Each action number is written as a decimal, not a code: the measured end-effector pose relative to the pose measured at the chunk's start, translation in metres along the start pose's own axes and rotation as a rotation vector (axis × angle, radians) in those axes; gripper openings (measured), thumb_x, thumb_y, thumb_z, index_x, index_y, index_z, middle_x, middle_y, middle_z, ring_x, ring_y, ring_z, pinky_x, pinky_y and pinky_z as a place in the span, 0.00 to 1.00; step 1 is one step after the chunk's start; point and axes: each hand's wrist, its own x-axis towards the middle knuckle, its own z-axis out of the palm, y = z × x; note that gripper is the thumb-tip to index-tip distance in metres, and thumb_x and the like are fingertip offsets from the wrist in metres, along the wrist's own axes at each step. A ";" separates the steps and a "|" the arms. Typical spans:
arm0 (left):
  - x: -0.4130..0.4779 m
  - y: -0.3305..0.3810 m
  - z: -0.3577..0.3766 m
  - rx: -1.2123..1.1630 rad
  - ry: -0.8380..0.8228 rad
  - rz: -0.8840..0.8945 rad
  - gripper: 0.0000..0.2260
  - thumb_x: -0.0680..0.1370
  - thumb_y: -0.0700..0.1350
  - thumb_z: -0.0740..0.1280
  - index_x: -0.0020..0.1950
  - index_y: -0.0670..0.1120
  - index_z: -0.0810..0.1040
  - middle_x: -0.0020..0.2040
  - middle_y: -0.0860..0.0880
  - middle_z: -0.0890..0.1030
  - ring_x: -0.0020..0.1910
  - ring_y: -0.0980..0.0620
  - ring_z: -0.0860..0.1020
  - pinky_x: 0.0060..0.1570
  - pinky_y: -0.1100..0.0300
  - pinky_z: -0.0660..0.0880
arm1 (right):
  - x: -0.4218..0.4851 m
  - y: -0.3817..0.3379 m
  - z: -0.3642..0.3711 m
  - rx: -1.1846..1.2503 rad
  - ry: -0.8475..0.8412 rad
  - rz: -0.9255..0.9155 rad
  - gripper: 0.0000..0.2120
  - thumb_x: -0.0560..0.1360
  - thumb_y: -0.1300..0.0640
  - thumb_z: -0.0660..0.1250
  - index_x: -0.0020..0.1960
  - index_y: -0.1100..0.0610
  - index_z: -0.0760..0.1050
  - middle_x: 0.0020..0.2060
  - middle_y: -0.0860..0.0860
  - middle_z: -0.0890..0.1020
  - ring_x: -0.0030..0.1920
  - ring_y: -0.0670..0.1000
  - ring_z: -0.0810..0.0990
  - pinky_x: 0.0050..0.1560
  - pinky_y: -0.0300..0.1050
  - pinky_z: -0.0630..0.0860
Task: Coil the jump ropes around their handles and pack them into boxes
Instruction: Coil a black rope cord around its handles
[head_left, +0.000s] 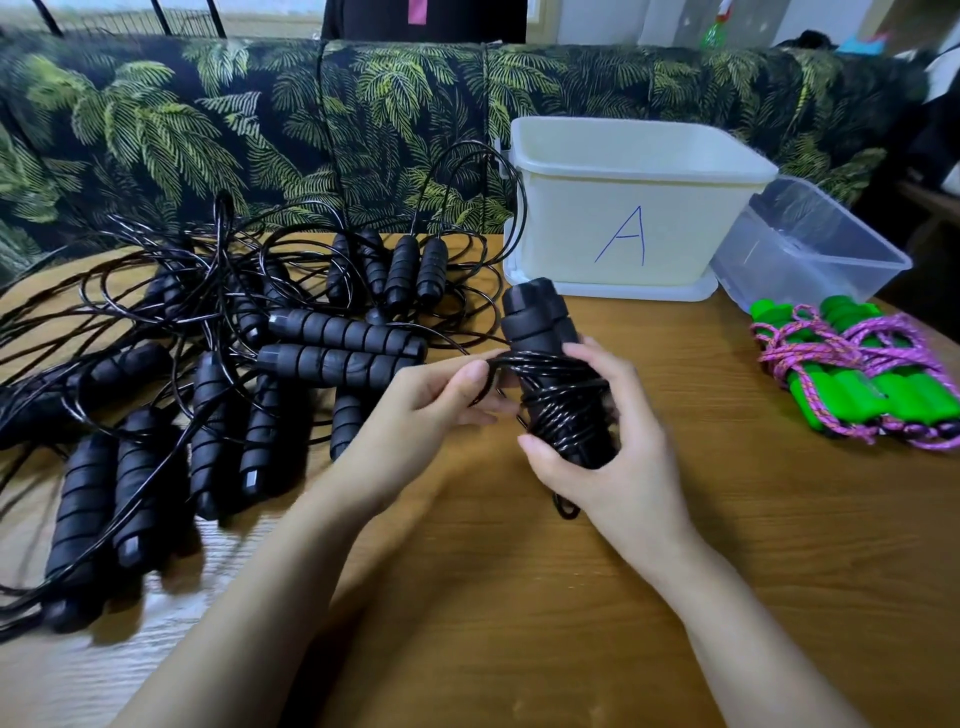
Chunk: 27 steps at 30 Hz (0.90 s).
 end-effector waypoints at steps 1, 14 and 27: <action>-0.001 0.002 -0.001 -0.102 -0.028 -0.026 0.16 0.81 0.48 0.58 0.65 0.45 0.78 0.57 0.49 0.84 0.56 0.51 0.82 0.54 0.59 0.78 | -0.001 -0.003 0.001 0.063 -0.018 -0.006 0.30 0.64 0.47 0.74 0.65 0.43 0.70 0.68 0.43 0.75 0.67 0.46 0.74 0.67 0.41 0.70; -0.004 0.010 0.008 -0.575 0.027 -0.056 0.19 0.78 0.47 0.66 0.66 0.40 0.77 0.62 0.40 0.81 0.63 0.43 0.79 0.61 0.52 0.77 | 0.003 -0.004 -0.003 0.323 -0.216 0.070 0.32 0.74 0.51 0.70 0.75 0.44 0.63 0.76 0.41 0.65 0.77 0.43 0.60 0.77 0.52 0.59; -0.016 0.005 0.033 0.309 0.336 0.172 0.05 0.79 0.53 0.67 0.50 0.57 0.83 0.38 0.54 0.85 0.41 0.54 0.84 0.43 0.53 0.80 | -0.007 -0.002 0.021 -0.601 -0.088 -0.053 0.53 0.67 0.49 0.78 0.79 0.43 0.45 0.74 0.52 0.62 0.66 0.58 0.74 0.44 0.50 0.80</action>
